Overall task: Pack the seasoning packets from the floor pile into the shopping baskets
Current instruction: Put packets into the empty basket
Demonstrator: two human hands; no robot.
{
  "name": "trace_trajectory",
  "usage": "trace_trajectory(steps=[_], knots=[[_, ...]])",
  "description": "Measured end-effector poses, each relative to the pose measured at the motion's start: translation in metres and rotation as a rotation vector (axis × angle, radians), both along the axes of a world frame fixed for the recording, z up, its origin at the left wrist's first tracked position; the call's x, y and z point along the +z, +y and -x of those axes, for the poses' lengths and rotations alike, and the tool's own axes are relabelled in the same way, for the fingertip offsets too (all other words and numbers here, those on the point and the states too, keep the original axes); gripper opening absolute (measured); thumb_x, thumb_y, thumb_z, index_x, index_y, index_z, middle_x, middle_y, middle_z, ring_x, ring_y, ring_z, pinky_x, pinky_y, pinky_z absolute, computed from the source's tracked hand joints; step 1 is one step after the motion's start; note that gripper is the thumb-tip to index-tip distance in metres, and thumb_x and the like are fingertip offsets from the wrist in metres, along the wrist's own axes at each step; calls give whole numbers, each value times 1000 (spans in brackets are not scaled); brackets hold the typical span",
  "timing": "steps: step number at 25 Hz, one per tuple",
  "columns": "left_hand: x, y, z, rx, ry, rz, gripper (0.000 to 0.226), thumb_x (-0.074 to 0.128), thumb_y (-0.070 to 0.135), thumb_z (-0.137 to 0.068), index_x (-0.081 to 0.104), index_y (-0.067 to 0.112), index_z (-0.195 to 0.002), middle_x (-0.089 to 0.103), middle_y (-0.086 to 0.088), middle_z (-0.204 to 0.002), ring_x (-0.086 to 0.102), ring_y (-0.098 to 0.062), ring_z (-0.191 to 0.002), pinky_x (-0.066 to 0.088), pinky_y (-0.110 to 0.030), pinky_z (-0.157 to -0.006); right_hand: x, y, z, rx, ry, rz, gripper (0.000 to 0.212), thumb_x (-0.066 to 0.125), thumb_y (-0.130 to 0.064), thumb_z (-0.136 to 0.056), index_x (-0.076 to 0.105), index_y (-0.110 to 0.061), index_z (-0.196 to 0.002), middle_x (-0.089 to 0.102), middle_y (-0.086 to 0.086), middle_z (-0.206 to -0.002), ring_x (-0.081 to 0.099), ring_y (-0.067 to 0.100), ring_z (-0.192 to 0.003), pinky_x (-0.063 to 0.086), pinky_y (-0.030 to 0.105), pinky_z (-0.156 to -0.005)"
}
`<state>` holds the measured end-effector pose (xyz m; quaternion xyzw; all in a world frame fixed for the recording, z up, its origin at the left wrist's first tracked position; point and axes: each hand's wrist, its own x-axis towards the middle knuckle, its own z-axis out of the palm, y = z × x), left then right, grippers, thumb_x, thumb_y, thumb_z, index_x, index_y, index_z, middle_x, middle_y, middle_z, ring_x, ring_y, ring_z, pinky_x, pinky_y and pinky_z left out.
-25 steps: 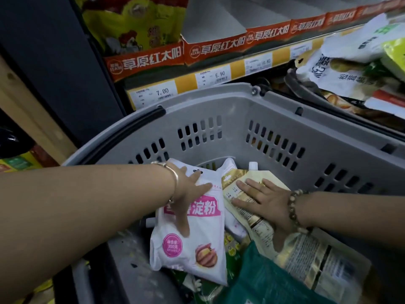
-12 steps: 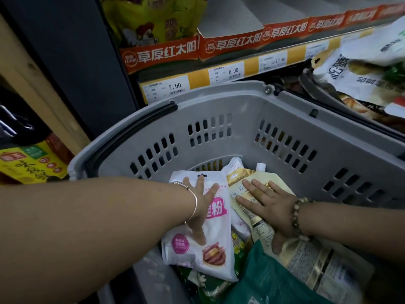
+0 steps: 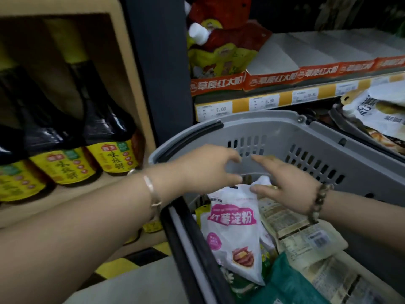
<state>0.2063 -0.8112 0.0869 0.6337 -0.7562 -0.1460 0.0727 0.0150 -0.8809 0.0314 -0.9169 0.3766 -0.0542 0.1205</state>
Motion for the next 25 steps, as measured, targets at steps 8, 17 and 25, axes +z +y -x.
trace_trajectory(steps=[8,17,25], knots=[[13,163,-101,391,336,367,33,59,36,-83,60,31,-116,61,20,-103,58,2,-96,49,-18,-82,85,90,-116,390,-290,104,74,49,-58,-77,32,-26,-141,40,-14,-129,39,2,-121,25,4,-92],[-42,328,-217,881,292,373,38,63,30,-85,58,28,-122,64,7,-114,62,-12,-104,48,-29,-87,51,196,-289,694,113,222,67,51,-50,-86,21,-33,-144,26,-7,-148,38,16,-129,43,35,-98],[-125,462,-257,1216,257,178,39,56,37,-89,51,32,-128,58,4,-125,62,-14,-103,50,-29,-82,-20,313,-401,903,330,173,60,50,-40,-88,28,-28,-142,33,-1,-145,39,21,-129,39,32,-100]])
